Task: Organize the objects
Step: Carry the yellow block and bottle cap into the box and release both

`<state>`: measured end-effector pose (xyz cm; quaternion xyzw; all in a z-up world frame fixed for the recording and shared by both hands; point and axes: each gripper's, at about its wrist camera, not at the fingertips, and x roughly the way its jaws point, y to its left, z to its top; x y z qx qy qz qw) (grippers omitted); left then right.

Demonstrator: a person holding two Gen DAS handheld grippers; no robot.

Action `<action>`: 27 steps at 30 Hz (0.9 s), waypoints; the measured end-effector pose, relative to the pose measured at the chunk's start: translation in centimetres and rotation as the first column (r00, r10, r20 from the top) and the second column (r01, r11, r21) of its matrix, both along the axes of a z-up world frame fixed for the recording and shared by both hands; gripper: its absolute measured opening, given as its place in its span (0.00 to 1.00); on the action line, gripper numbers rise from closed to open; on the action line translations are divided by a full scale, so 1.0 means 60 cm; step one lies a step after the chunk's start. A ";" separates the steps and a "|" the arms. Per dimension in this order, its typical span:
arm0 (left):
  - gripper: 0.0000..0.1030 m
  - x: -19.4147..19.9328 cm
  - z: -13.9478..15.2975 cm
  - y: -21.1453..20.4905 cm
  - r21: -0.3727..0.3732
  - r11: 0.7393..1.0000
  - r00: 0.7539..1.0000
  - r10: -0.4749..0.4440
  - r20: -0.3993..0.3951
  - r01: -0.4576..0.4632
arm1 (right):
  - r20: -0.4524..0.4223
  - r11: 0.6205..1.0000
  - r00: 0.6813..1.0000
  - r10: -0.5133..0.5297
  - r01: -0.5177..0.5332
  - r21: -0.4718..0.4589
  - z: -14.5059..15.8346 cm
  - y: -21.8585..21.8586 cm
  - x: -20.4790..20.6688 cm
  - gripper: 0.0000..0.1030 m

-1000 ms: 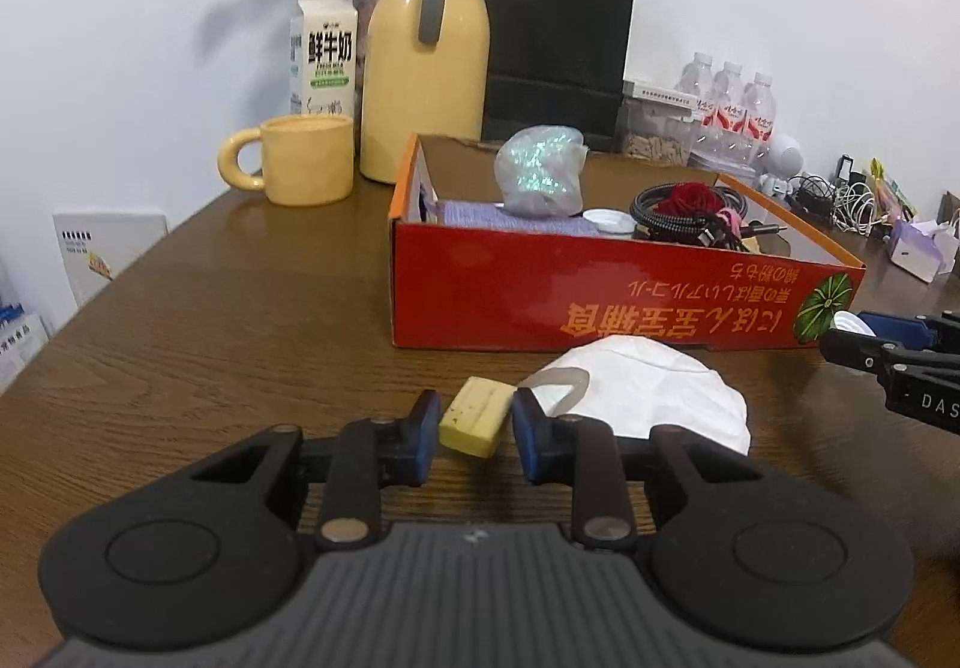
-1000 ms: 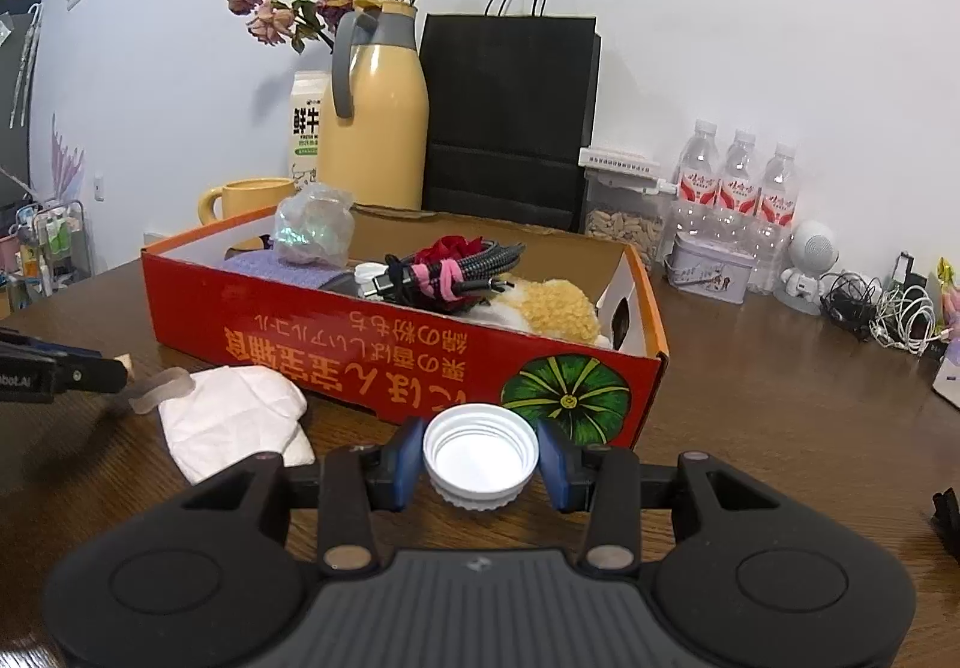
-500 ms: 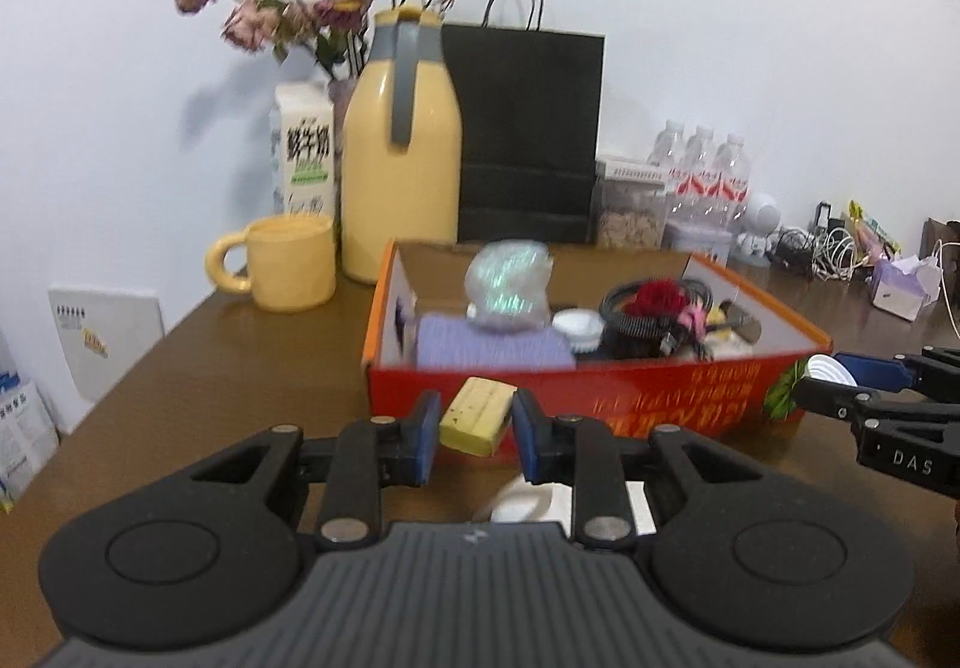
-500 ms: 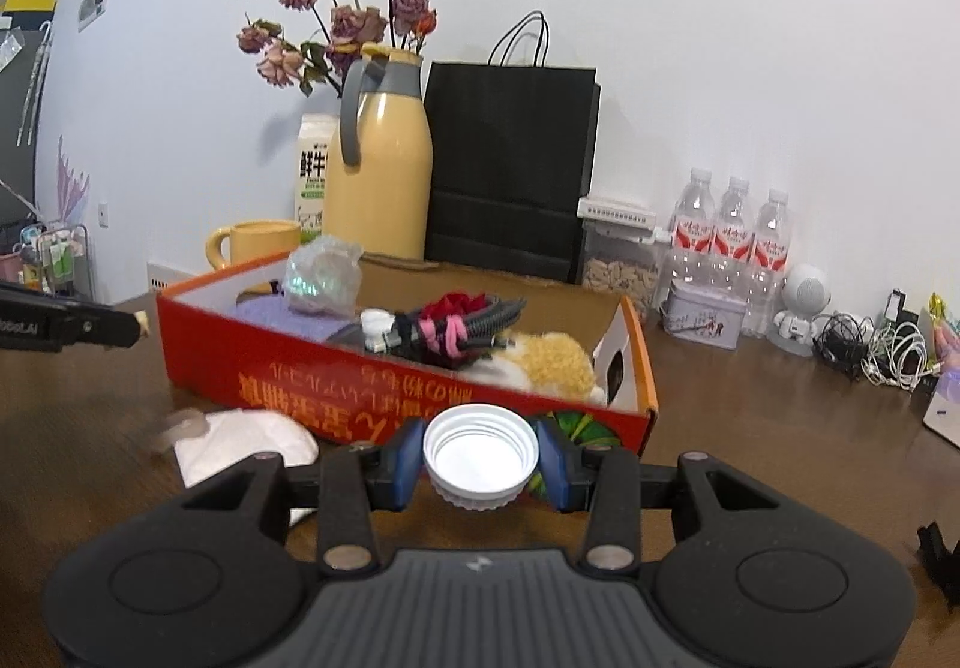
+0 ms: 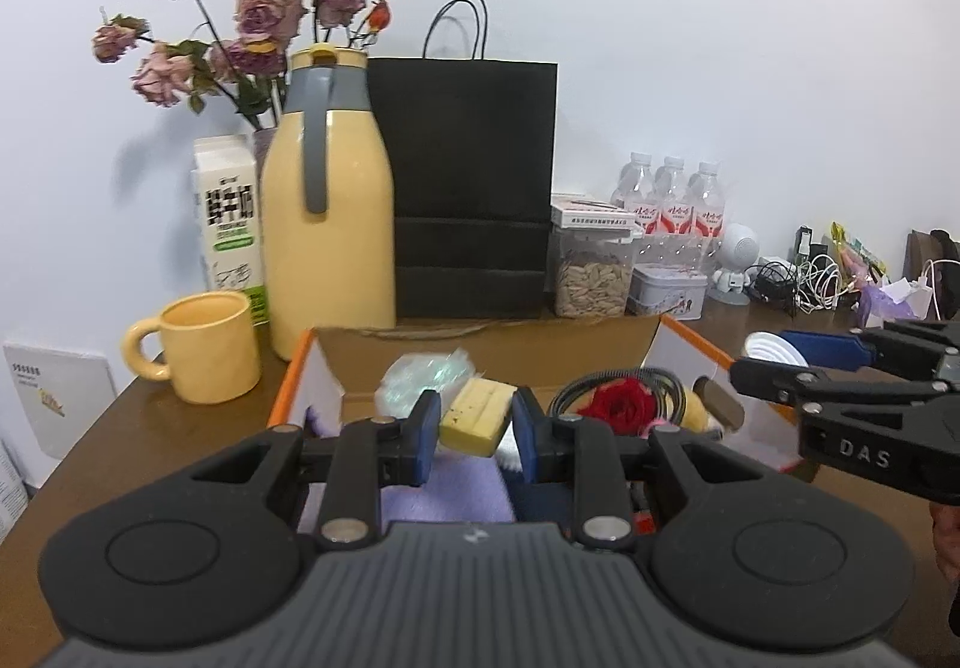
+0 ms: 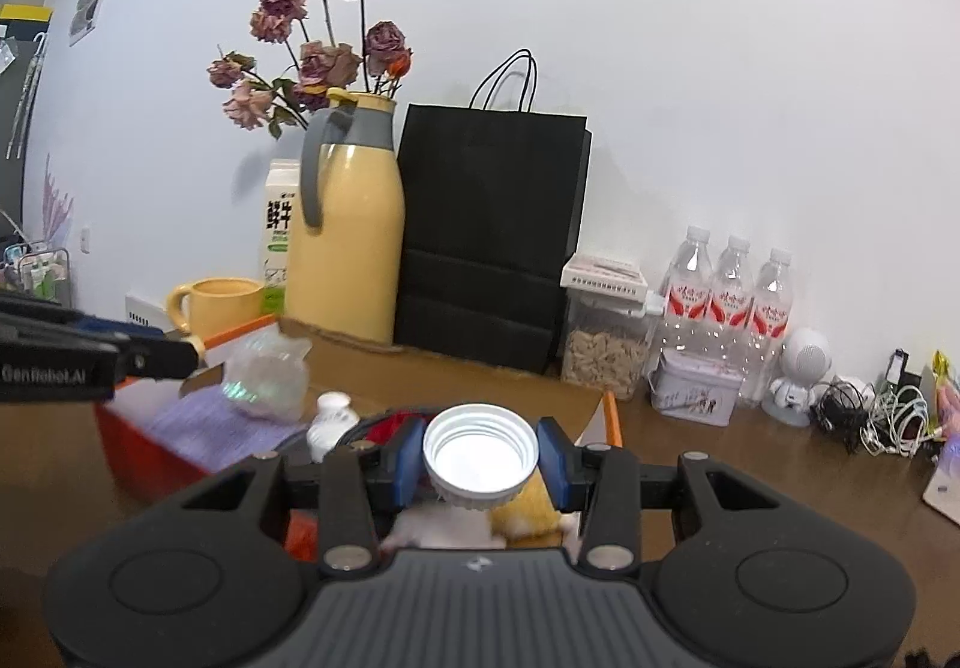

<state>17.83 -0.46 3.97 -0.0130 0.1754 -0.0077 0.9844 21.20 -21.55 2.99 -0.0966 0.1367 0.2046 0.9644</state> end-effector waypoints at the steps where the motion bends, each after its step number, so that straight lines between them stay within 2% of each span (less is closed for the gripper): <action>1: 0.26 0.011 0.001 -0.002 -0.001 1.000 1.000 -0.002 -0.001 0.002 | -0.003 1.000 1.000 0.001 -0.001 0.000 0.004 0.002 0.011 0.38; 7: 0.26 0.074 -0.004 -0.011 0.005 1.000 1.000 -0.017 -0.018 0.017 | -0.041 1.000 0.999 0.013 -0.013 0.010 0.013 0.020 0.081 0.38; 13: 0.26 0.130 -0.014 -0.009 -0.010 1.000 0.998 -0.027 -0.051 0.026 | -0.110 0.999 0.993 0.030 -0.027 0.023 -0.004 0.037 0.144 0.38; 18: 0.28 0.154 -0.018 -0.003 -0.018 0.999 0.997 -0.042 -0.058 0.041 | -0.117 0.999 0.992 0.045 -0.044 0.018 -0.016 0.051 0.177 0.38; 19: 0.35 0.158 -0.018 0.000 -0.018 0.999 0.998 -0.040 -0.052 0.039 | -0.124 0.999 0.991 0.048 -0.046 0.018 -0.019 0.052 0.183 0.38; 20: 0.40 0.163 -0.019 0.003 -0.018 0.999 0.998 -0.034 -0.052 0.033 | -0.131 0.999 0.990 0.050 -0.048 0.016 -0.023 0.053 0.189 0.44; 21: 0.50 0.167 -0.019 0.005 -0.019 0.999 0.998 -0.027 -0.052 0.026 | -0.138 0.999 0.989 0.052 -0.051 0.015 -0.026 0.054 0.194 0.49; 22: 0.63 0.170 -0.020 0.008 -0.019 1.000 0.998 -0.020 -0.054 0.019 | -0.142 0.998 0.988 0.054 -0.052 0.017 -0.028 0.054 0.197 0.59; 23: 0.71 0.173 -0.021 0.011 -0.020 1.000 0.998 -0.009 -0.059 0.008 | -0.147 0.998 0.987 0.057 -0.054 0.021 -0.031 0.053 0.200 0.66; 24: 0.83 0.174 -0.021 0.015 -0.027 1.000 0.998 0.004 -0.057 -0.005 | -0.152 0.998 0.986 0.063 -0.059 0.029 -0.031 0.051 0.202 0.71; 25: 0.93 0.175 -0.021 0.019 -0.033 0.999 0.998 0.013 -0.056 -0.015 | -0.152 0.997 0.986 0.072 -0.067 0.041 -0.030 0.048 0.201 0.81; 26: 0.96 0.175 -0.020 0.022 -0.037 0.999 0.998 0.017 -0.054 -0.019 | -0.150 0.997 0.986 0.071 -0.065 0.040 -0.029 0.047 0.200 0.93; 27: 1.00 0.175 -0.019 0.024 -0.040 0.999 0.998 0.024 -0.052 -0.027 | -0.149 0.996 0.986 0.075 -0.069 0.048 -0.027 0.046 0.199 0.97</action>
